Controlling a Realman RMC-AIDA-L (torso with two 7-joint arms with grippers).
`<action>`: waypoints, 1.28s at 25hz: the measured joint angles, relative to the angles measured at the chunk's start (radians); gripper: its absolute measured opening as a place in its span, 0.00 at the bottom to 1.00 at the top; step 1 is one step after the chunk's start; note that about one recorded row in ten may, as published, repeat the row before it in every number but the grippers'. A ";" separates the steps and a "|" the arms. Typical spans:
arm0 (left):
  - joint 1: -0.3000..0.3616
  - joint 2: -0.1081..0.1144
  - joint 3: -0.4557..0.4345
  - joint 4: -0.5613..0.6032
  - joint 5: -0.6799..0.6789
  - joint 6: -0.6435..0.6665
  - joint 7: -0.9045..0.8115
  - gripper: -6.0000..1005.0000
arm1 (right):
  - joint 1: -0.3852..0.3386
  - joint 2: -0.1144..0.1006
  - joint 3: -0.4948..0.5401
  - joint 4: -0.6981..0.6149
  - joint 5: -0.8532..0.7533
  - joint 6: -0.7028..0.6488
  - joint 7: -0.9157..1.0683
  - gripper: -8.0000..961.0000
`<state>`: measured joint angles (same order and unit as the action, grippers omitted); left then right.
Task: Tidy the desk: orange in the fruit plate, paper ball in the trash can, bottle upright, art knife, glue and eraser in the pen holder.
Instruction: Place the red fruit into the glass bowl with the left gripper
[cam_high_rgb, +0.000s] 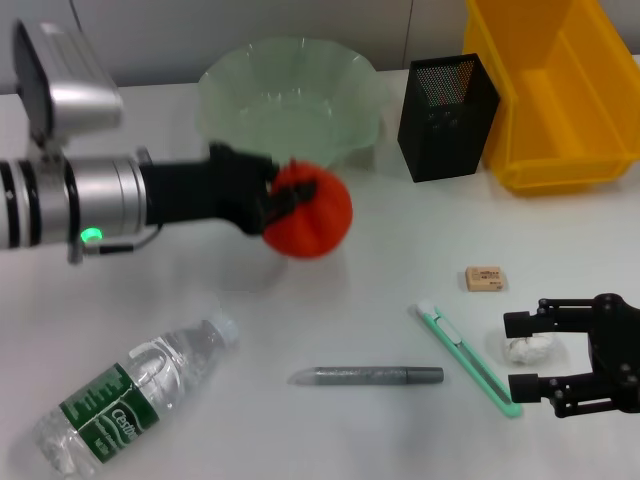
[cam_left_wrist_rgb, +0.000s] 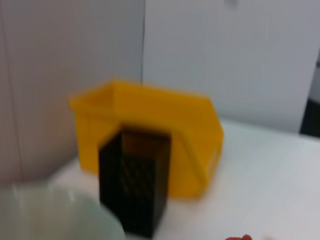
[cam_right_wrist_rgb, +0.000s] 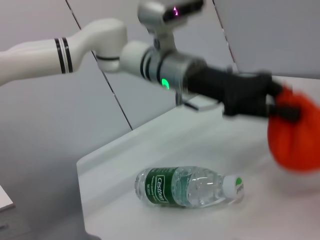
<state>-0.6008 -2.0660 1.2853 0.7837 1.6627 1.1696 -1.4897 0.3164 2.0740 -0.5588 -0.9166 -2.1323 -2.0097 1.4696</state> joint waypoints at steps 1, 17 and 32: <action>0.000 0.000 0.000 0.000 0.000 0.000 0.000 0.24 | 0.000 0.000 0.000 0.000 0.000 0.000 0.000 0.82; -0.272 -0.014 0.060 -0.199 -0.315 -0.482 0.068 0.11 | 0.028 0.001 -0.003 0.052 0.000 -0.001 -0.003 0.82; -0.311 -0.014 0.249 -0.290 -0.480 -0.720 0.075 0.10 | 0.100 0.002 -0.037 0.109 0.001 0.013 -0.003 0.82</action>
<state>-0.9115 -2.0800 1.5339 0.4934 1.1832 0.4496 -1.4145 0.4167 2.0755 -0.5954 -0.8072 -2.1314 -1.9967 1.4664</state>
